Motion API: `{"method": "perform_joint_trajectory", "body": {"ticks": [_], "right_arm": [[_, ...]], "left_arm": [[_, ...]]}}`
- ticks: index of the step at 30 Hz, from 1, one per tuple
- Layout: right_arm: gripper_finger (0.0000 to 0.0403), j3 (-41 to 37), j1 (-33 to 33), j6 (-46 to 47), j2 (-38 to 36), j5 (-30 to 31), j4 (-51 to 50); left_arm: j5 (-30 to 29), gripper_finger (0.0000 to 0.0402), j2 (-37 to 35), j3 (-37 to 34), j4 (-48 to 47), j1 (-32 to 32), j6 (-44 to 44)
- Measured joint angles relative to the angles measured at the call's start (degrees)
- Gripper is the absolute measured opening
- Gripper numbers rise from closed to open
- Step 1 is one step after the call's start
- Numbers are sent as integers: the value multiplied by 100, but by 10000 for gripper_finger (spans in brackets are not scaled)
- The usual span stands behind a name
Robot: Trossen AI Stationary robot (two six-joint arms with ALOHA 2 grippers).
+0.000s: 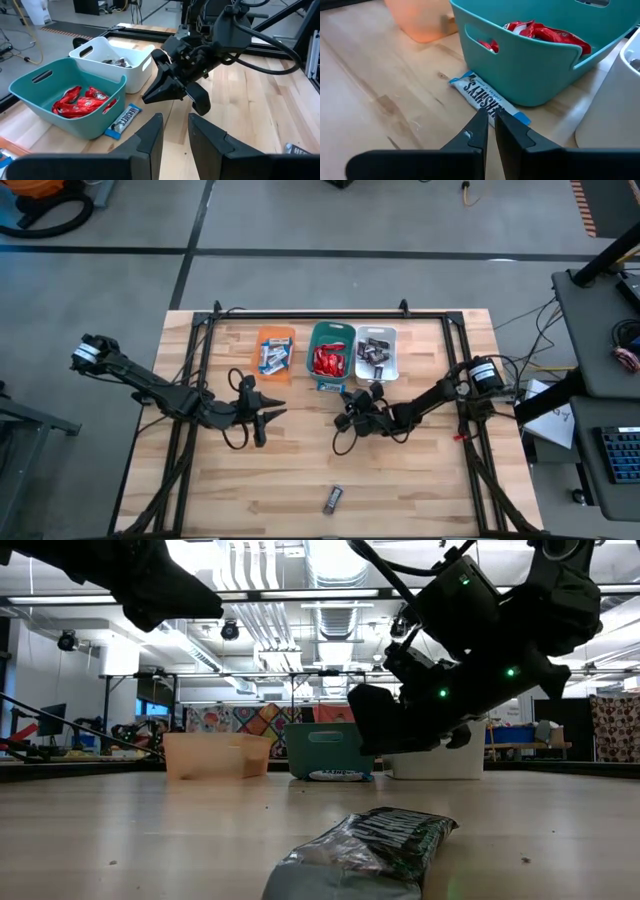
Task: Organize candy in baskets
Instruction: Put the white chocolate into the orange bin
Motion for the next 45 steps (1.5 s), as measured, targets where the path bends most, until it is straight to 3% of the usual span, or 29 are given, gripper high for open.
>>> {"method": "perform_joint_trajectory", "body": {"ticks": [32, 45], "right_arm": [[27, 0, -237, 25, 21, -56, 215], [27, 322, -187, -502, 1214, 367, 1451]], "left_arm": [[-2, 75, 0, 0, -99, 0, 495], [0, 75, -2, 2, -148, -2, 476]]}}
